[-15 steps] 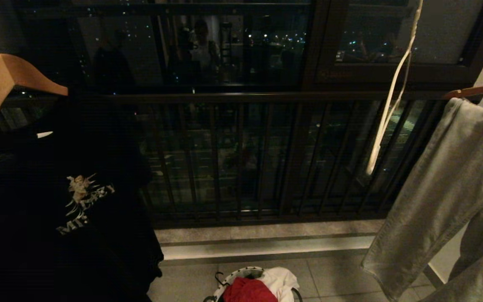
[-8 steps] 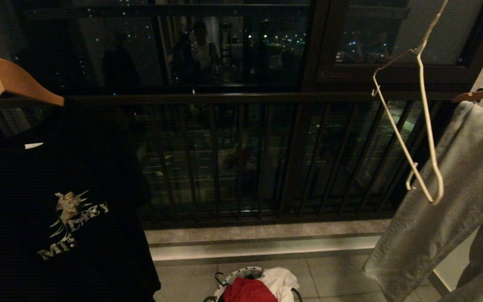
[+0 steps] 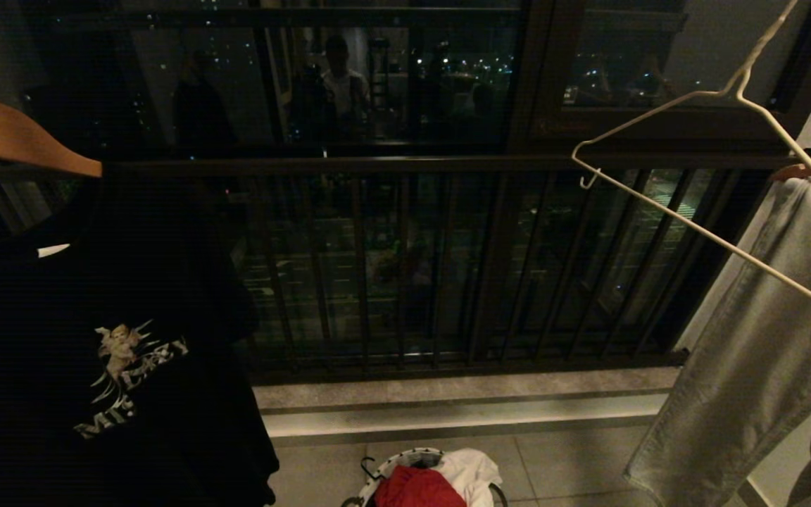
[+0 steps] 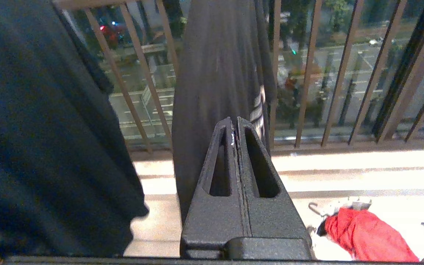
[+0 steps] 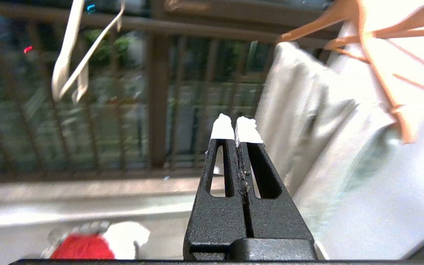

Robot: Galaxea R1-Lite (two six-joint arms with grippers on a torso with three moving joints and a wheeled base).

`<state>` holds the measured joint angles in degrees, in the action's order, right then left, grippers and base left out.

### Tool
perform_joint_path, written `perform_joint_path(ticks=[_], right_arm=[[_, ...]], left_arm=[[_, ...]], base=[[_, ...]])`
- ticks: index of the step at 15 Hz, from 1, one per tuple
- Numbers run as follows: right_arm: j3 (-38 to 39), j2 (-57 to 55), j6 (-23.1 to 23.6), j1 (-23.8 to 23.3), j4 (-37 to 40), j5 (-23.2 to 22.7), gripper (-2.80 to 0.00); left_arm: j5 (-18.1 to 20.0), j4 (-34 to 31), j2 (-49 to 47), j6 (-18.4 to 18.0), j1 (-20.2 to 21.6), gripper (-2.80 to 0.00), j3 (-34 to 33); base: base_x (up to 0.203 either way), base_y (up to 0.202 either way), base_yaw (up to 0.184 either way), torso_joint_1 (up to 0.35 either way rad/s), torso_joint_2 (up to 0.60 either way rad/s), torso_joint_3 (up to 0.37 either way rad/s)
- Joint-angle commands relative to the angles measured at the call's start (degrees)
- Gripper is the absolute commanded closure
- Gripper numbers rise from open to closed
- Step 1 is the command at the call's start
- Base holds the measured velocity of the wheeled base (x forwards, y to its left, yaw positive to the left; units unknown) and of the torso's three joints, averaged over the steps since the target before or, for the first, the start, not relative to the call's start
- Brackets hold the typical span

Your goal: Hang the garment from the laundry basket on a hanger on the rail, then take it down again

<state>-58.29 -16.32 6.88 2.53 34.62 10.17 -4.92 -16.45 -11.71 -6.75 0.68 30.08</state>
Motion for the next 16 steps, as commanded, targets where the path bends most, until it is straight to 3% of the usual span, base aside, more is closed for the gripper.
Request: perform_joint_path(ticks=[1,3,6,8,11,16], right_arm=[[4.4,3.3,-0.1,-1.3,0.1,-1.9,0.0],[10.1,5.5,-1.2,-1.7,-0.2,-2.9,0.0],[21.8,10.5,-2.5,-2.2,-3.9,-8.2,0.0],[31.3,13.9,-2.8,-2.4,-9.3,-10.0,0.0],[42.7,16.0,-3.6,-2.4,-20.7,-11.5,0.0],[53.9,16.3,-4.1,-2.4,-33.5,-11.9,0.0]], left_arm=[[0.5,0.0,4.7,0.0,-0.2,0.0,-4.2],[1.3,0.0,7.9,0.0,-0.5,0.0,-9.7],[3.0,0.8,11.5,0.5,-0.6,0.0,-18.2],[3.2,2.2,11.8,2.9,-0.6,0.0,-20.0],[3.4,3.0,11.8,2.8,-0.6,0.0,-23.2],[5.9,13.9,11.8,2.8,-0.6,0.0,-29.4]], base=[[0.0,0.0,0.0,0.0,0.0,0.0],[0.0,0.0,0.0,0.0,0.0,0.0],[0.0,0.0,0.0,0.0,0.0,0.0],[0.0,0.0,0.0,0.0,0.0,0.0],[0.0,0.0,0.0,0.0,0.0,0.0],[0.0,0.0,0.0,0.0,0.0,0.0]])
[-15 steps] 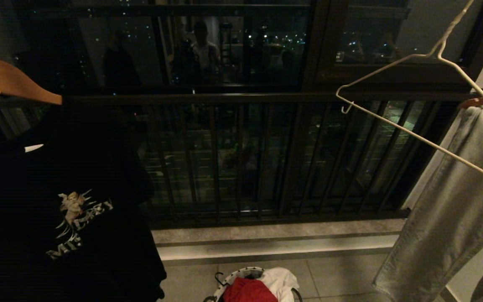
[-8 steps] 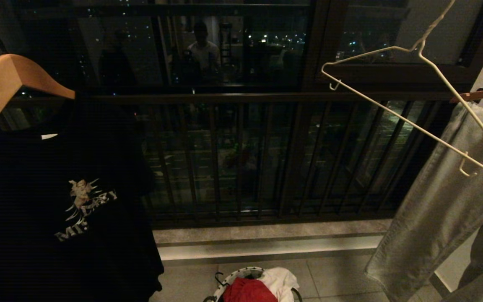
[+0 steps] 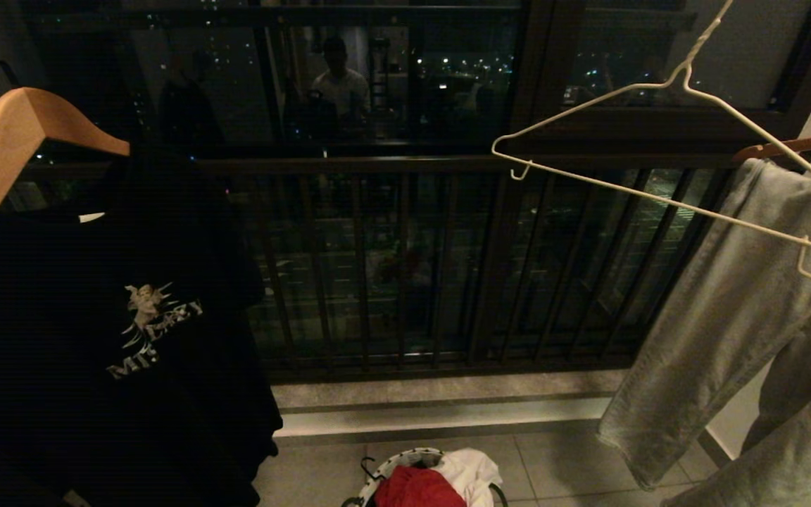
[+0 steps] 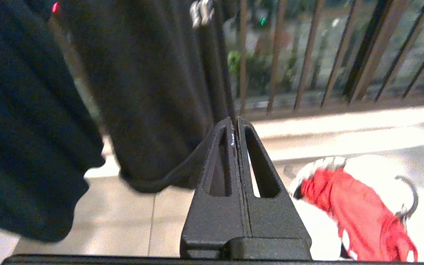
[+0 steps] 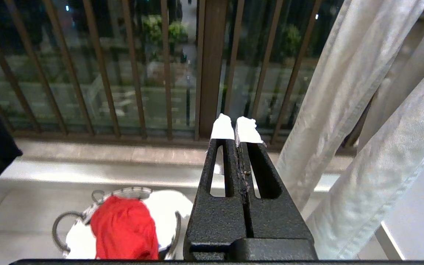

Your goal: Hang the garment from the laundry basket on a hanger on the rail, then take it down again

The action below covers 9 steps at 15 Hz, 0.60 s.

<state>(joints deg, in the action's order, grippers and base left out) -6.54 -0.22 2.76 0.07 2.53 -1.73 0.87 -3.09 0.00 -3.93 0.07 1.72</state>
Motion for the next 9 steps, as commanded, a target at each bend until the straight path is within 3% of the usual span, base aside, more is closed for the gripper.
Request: perform_joint_path(ticks=[1,3,6,9], right_arm=[[3.8,0.2,0.1,0.0,-3.2,0.0,0.0],[6.5,0.2,1.0,0.0,-6.3,0.1,0.0],[6.5,0.2,1.1,0.0,-1.9,0.1,0.0],[6.5,0.2,0.8,0.0,-2.2,0.1,0.0]], left_arm=[[0.1,0.7,0.1,-0.2,0.0,0.0,-1.2],[0.1,0.8,0.1,0.0,0.0,0.0,-1.3],[0.1,2.7,0.1,-0.3,0.0,0.0,-1.8],[0.0,2.8,0.1,0.5,0.0,0.0,-1.8]], base=[[0.0,0.0,0.0,0.0,0.0,0.0],[0.0,0.0,0.0,0.0,0.0,0.0],[0.0,0.0,0.0,0.0,0.0,0.0],[0.0,0.0,0.0,0.0,0.0,0.0]])
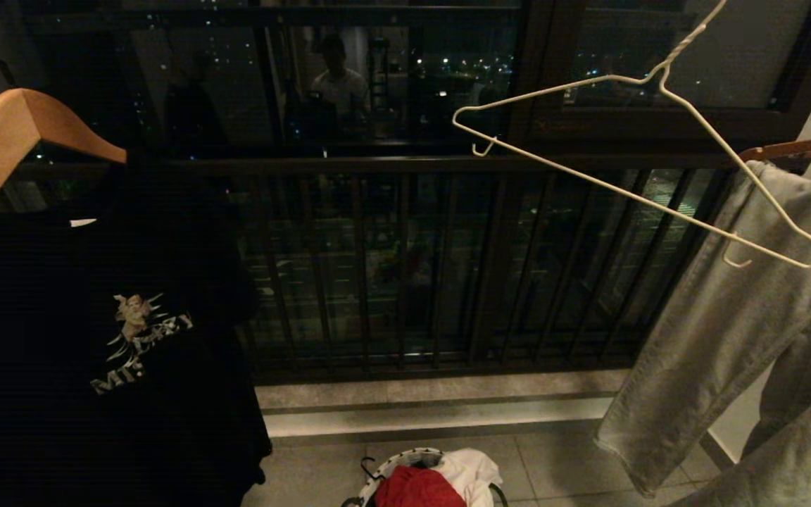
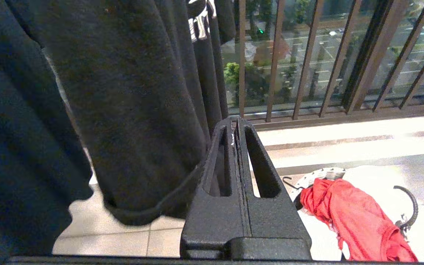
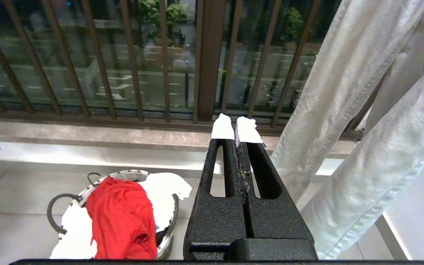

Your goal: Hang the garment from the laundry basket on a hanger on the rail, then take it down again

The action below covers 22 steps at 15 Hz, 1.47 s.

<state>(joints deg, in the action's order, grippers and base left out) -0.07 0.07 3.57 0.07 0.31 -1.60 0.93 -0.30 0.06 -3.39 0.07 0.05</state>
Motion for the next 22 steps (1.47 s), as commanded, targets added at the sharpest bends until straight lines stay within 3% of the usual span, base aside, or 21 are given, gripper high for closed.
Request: perform_joint_path(ticks=[1,5,22], right_arm=[[0.1,-0.1,-0.1,0.0,-0.1,-0.1,0.0],[0.1,-0.1,-0.3,0.0,-0.1,0.0,0.0],[0.1,-0.1,-1.5,0.0,-0.1,0.1,0.0]], left_arm=[[-0.1,0.0,0.0,0.7,0.0,0.0,-0.1],[-0.7,0.1,0.0,3.0,0.0,0.0,-0.1],[-0.7,0.1,0.0,3.0,0.0,0.0,-0.1]], base=[[0.0,0.0,0.0,0.0,0.0,0.0],[0.0,0.0,0.0,0.0,0.0,0.0],[0.0,0.0,0.0,0.0,0.0,0.0]])
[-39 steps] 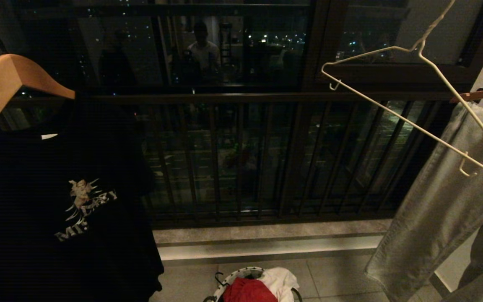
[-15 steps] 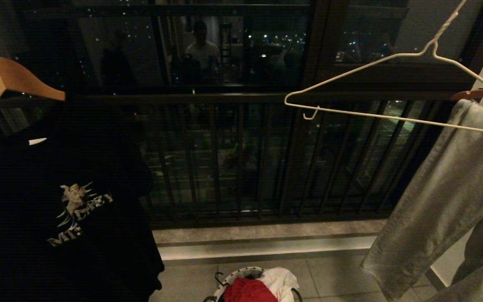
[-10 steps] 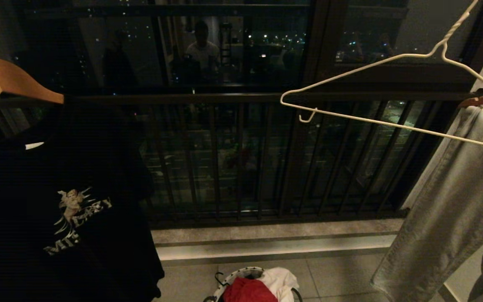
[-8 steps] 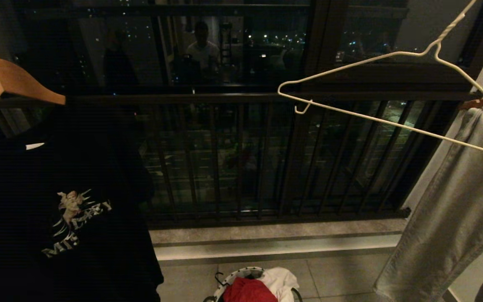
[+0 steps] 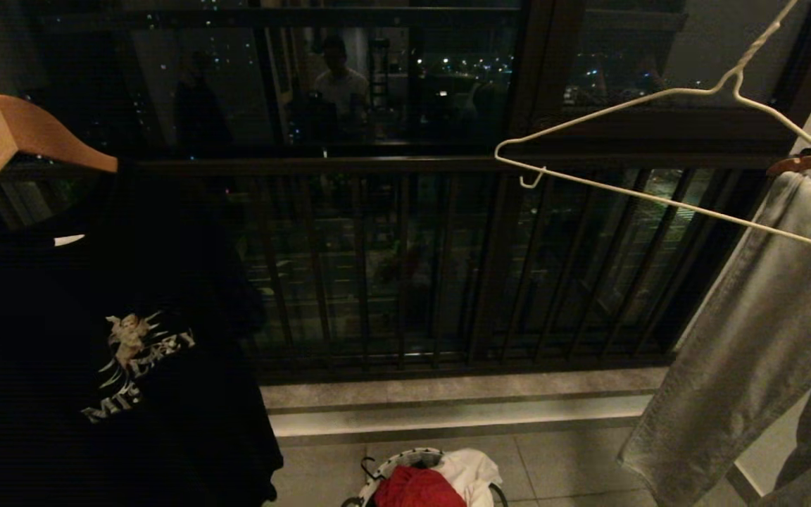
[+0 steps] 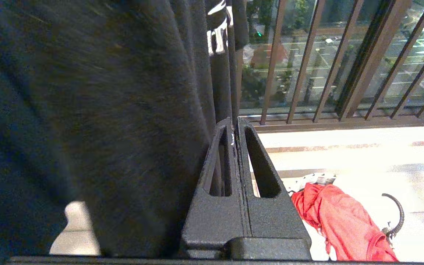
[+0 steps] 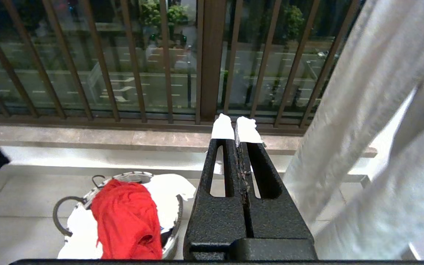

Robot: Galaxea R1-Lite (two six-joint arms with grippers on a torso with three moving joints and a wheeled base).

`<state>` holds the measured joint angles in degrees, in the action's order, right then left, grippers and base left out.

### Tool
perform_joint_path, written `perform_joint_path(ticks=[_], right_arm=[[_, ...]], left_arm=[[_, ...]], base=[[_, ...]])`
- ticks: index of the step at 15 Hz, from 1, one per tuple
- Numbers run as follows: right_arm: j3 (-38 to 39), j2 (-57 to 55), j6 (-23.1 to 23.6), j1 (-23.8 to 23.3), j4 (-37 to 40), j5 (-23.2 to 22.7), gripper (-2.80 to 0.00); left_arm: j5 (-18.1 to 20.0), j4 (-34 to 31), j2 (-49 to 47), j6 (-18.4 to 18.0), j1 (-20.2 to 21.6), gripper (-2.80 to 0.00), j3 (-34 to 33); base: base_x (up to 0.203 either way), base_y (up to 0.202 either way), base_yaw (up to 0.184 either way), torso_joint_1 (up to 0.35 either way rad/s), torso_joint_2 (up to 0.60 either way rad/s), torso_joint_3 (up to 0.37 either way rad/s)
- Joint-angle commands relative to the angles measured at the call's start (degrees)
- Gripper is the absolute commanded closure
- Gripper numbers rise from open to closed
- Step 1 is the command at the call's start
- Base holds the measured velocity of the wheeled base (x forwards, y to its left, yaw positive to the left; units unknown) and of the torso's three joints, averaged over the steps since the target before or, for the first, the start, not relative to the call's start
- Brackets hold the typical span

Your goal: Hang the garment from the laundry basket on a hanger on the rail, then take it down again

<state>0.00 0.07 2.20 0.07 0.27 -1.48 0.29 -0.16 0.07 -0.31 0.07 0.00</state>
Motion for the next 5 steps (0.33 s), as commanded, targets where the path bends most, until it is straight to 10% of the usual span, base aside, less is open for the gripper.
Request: perform_joint_path(ticks=[1,5], right_arm=[[0.0,-0.1,-1.1,0.0,0.0,0.0,0.0],[0.0,-0.1,-1.4,0.0,0.0,0.0,0.0]], left_arm=[[0.0,0.0,0.0,0.0,0.0,0.0,-0.1],[0.0,0.0,0.0,0.0,0.0,0.0,-0.1]], base=[[0.0,0.0,0.0,0.0,0.0,0.0],[0.0,0.0,0.0,0.0,0.0,0.0]])
